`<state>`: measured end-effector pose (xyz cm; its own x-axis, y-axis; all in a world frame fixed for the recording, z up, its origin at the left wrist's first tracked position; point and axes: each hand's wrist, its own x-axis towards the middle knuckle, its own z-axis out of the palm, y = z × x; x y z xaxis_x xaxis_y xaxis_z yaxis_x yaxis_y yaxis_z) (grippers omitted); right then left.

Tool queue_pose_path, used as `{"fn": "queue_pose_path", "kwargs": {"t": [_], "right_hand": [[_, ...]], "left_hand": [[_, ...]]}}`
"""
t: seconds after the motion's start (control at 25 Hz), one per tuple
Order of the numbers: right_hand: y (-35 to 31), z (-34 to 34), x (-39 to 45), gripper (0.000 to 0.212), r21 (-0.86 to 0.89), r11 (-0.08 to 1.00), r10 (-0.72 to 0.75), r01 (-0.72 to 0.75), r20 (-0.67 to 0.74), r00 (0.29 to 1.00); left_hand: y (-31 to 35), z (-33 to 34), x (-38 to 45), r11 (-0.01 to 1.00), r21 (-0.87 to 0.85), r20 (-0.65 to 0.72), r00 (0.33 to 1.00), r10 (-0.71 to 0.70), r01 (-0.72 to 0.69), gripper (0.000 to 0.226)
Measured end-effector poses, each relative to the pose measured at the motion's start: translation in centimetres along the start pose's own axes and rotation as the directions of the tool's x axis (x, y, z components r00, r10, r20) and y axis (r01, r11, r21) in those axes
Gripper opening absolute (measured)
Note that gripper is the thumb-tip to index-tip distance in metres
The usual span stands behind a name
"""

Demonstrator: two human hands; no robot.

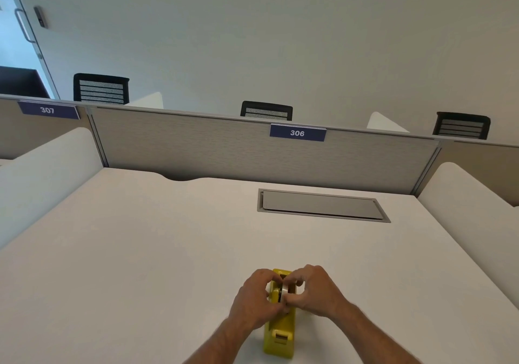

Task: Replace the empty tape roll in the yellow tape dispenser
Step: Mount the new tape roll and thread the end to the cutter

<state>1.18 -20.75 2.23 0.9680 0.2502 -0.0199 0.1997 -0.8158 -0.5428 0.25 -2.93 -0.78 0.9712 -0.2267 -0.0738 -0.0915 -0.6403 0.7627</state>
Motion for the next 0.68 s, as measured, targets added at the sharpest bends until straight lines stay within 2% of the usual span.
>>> {"fn": "queue_pose_path", "kwargs": {"t": [0.08,0.28,0.52,0.68], "right_hand": [[0.04,0.12,-0.16,0.037,-0.026,1.000,-0.014,0.015,0.017,1.000],[0.08,-0.11,-0.09,0.020,0.045,0.999,-0.027,0.028,-0.028,0.999],[0.05,0.22,-0.19,0.026,-0.022,0.999,-0.047,0.047,-0.020,0.999],[0.14,-0.04,-0.03,0.018,0.028,0.999,-0.023,0.025,-0.045,0.999]], "left_hand": [[0.02,0.00,0.04,1.000,-0.003,-0.008,1.000,0.004,-0.004,0.055],[-0.07,0.06,-0.01,1.000,-0.008,0.006,1.000,-0.011,0.011,0.057],[-0.18,0.21,0.06,1.000,0.003,-0.002,1.000,0.001,-0.001,0.055],[-0.23,0.27,0.10,1.000,0.003,0.011,1.000,-0.012,0.012,0.056]]}}
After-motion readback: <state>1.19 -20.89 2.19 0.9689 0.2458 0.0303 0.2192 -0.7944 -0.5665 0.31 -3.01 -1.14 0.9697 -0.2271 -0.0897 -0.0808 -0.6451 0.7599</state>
